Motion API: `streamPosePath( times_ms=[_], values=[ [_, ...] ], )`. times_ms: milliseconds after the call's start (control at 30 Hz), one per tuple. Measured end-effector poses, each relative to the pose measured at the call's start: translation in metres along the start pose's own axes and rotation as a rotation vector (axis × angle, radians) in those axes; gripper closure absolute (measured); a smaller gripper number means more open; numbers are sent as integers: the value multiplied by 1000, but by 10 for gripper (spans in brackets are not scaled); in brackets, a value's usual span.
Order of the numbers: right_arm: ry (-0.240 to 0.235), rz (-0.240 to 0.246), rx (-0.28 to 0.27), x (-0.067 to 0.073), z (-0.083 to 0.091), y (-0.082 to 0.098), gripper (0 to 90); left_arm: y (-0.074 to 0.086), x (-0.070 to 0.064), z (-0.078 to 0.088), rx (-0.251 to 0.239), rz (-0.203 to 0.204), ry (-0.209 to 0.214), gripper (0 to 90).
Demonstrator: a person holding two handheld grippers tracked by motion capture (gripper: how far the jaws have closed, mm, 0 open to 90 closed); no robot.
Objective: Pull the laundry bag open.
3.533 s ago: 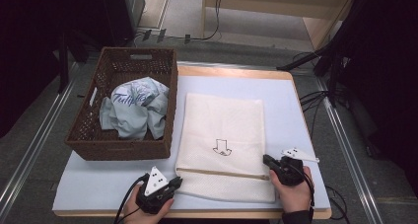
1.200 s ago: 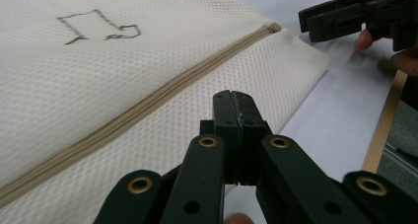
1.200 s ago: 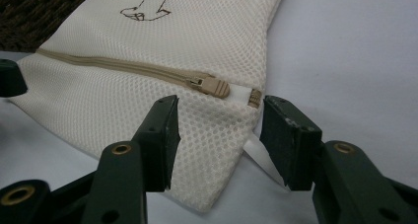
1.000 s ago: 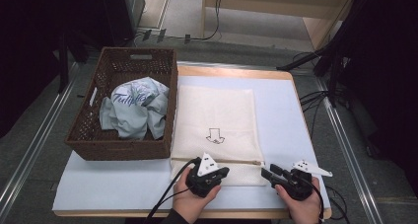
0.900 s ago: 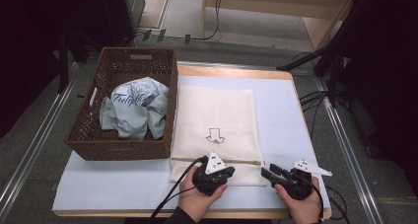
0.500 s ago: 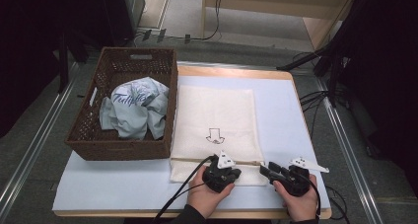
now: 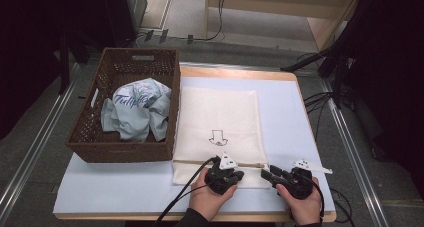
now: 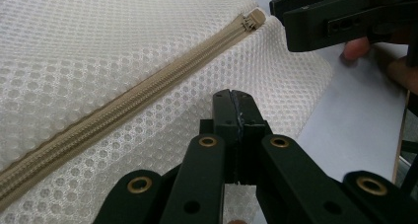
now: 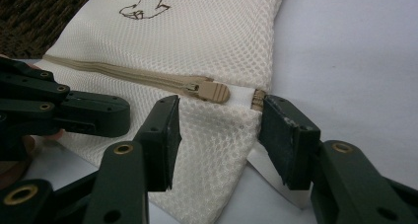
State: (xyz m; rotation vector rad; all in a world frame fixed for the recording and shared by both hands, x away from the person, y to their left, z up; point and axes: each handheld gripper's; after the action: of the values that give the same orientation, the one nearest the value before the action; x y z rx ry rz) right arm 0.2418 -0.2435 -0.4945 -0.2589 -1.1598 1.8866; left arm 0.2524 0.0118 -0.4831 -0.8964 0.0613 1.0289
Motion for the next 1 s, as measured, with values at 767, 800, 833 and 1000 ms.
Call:
streamPosePath(
  times_ms=[767,800,833,1000],
  values=[
    [31,19,7,3,-8,-7,465,0,-1,0,0,-8,-4,900],
    [28,15,11,4,-7,-6,466,0,-1,0,-1,-8,-4,900],
    [22,11,14,4,-5,-5,468,0,-1,0,0,-9,-4,900],
    [-2,-25,-5,7,2,-4,477,0,-1,0,0,-11,-5,900]
  ],
)
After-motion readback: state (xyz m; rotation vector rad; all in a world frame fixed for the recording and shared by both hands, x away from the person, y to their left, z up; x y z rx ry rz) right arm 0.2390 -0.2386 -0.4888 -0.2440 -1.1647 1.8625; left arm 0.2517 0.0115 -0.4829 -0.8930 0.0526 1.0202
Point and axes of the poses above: each handheld gripper's, and its own axes: z roughly backward along the jaws, y roughly out of its underside, x roughly to its left, and after that the axes turned 15 degrees about z, right-handed
